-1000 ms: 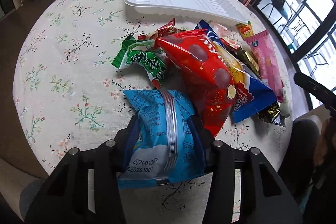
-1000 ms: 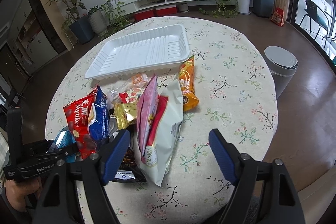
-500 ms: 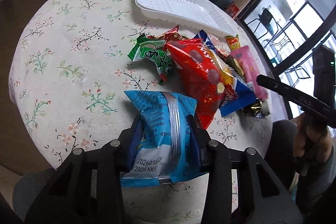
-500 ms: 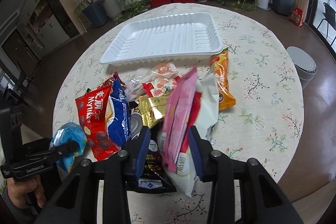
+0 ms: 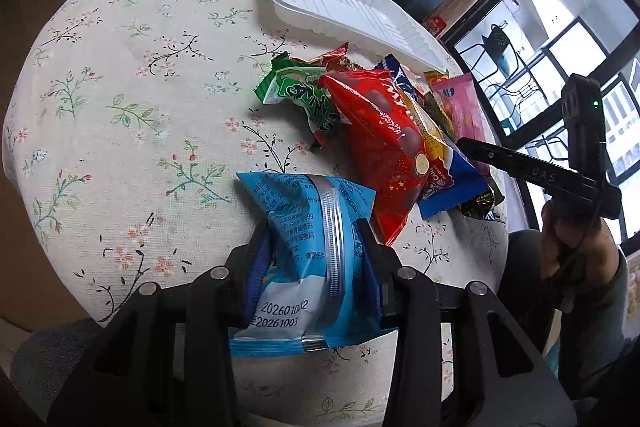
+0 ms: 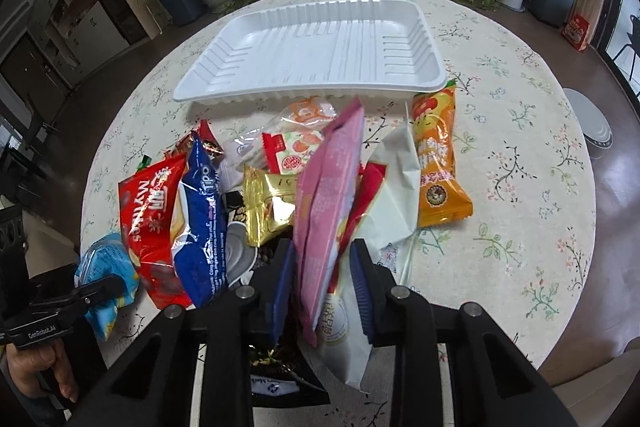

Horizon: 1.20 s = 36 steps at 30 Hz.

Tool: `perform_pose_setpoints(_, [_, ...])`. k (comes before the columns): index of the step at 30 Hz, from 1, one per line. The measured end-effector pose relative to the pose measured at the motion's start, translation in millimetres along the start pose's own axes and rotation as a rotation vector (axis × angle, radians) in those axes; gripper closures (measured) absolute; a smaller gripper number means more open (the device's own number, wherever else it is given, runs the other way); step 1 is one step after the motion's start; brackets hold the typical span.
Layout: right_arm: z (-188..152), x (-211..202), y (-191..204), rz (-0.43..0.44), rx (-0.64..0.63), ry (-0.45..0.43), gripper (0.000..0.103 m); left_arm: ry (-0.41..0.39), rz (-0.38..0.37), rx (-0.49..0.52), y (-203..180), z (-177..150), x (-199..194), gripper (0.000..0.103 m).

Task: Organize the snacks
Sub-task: 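Carry blue bag and pink bar into the white tray and release both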

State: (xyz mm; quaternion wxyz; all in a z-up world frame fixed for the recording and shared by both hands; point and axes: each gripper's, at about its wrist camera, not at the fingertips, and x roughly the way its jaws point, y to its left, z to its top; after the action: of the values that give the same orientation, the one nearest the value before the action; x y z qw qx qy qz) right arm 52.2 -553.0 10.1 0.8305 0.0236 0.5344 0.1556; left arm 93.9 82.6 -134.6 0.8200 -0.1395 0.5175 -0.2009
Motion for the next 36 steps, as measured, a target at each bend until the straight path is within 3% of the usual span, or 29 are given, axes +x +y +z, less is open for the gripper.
perform_pose_setpoints(2, [-0.4,-0.9,4.0,0.001,-0.015,-0.005,0.087,-0.001,-0.002,0.000,-0.5,0.1,1.6,0.065])
perform_pose_setpoints(9, [-5.7,-11.2,0.1,0.032,0.006,-0.020,0.090,-0.017,-0.015,0.003,-1.4,-0.7,0.9,0.065])
perform_pose_setpoints(19, [-10.8,-36.8,-31.1,0.348,0.208,-0.108,0.091,-0.048,-0.070,-0.008,-6.2,-1.7,-5.2,0.065])
perform_pose_setpoints(25, [-13.4,-46.3,-38.4,0.435,0.251,-0.153,0.091,-0.074,-0.107,-0.026,-2.9,5.1,-19.2,0.065])
perform_pose_setpoints(31, [-7.9,-49.1,-65.3,0.420,0.305,-0.172,0.091,-0.115,-0.131,-0.034,2.8,30.4,-40.7,0.065])
perform_pose_setpoints(36, [25.7,-63.3,-99.0,0.353,0.339,-0.247,0.091,-0.195,-0.079,0.017,4.7,90.4,-64.9,0.065])
